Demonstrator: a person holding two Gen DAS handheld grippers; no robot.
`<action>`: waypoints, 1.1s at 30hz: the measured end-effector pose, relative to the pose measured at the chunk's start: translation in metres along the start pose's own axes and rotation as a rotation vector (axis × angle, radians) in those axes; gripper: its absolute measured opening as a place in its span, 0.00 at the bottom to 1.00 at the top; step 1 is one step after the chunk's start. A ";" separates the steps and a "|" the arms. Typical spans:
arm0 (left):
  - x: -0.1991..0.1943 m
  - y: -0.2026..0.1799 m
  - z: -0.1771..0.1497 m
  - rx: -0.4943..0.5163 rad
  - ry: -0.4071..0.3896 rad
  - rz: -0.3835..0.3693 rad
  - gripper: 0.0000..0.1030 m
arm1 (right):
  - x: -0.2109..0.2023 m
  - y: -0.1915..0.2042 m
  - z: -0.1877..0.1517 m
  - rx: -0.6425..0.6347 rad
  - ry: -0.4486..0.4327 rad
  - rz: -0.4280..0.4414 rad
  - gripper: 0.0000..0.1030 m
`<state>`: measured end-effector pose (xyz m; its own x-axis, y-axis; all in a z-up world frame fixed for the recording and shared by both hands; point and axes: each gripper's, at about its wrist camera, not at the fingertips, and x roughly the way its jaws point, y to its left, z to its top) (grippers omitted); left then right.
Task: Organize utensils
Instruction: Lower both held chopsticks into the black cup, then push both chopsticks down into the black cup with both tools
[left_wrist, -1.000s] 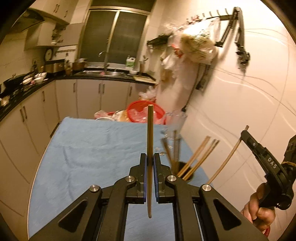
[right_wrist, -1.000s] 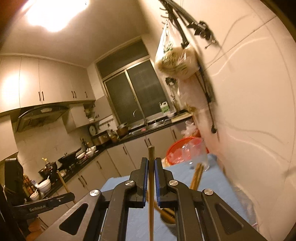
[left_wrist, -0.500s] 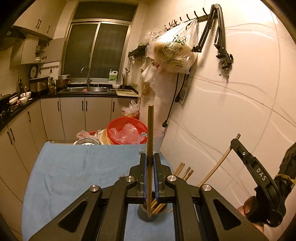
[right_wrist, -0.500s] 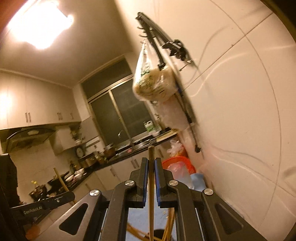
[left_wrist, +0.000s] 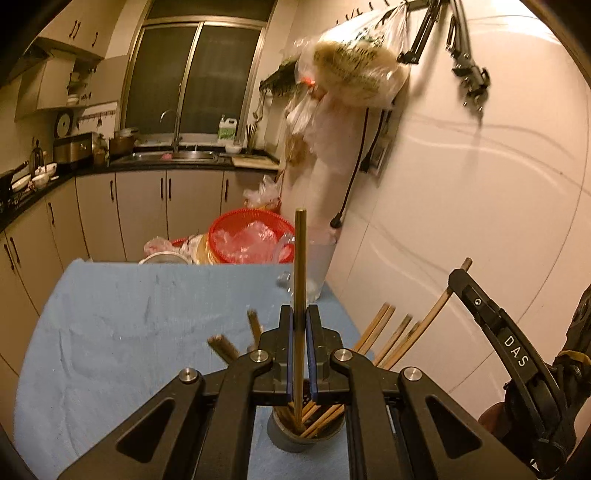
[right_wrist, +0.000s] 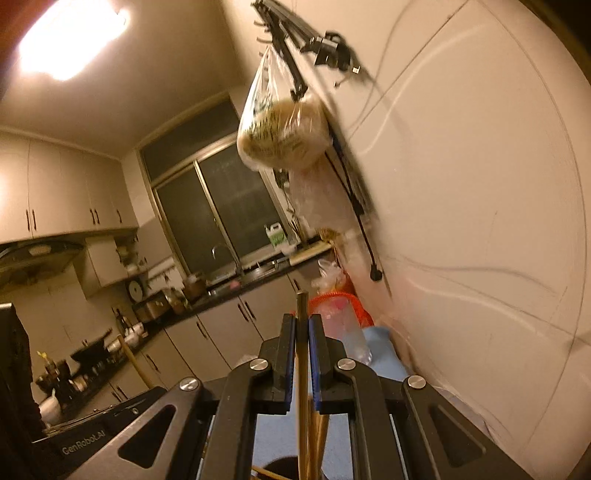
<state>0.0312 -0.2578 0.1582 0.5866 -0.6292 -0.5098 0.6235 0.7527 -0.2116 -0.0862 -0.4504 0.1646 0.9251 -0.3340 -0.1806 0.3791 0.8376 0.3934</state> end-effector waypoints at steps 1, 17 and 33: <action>0.001 0.001 -0.002 0.001 0.004 -0.001 0.07 | 0.002 0.000 -0.004 -0.004 0.012 0.000 0.07; 0.008 0.000 -0.035 0.052 0.049 0.002 0.08 | 0.012 -0.002 -0.037 -0.026 0.101 -0.022 0.07; 0.021 -0.009 -0.043 0.100 0.046 0.038 0.08 | 0.025 -0.007 -0.050 -0.033 0.148 -0.032 0.07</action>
<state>0.0156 -0.2691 0.1137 0.5876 -0.5896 -0.5541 0.6514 0.7509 -0.1082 -0.0672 -0.4433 0.1123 0.8987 -0.2951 -0.3243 0.4050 0.8421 0.3560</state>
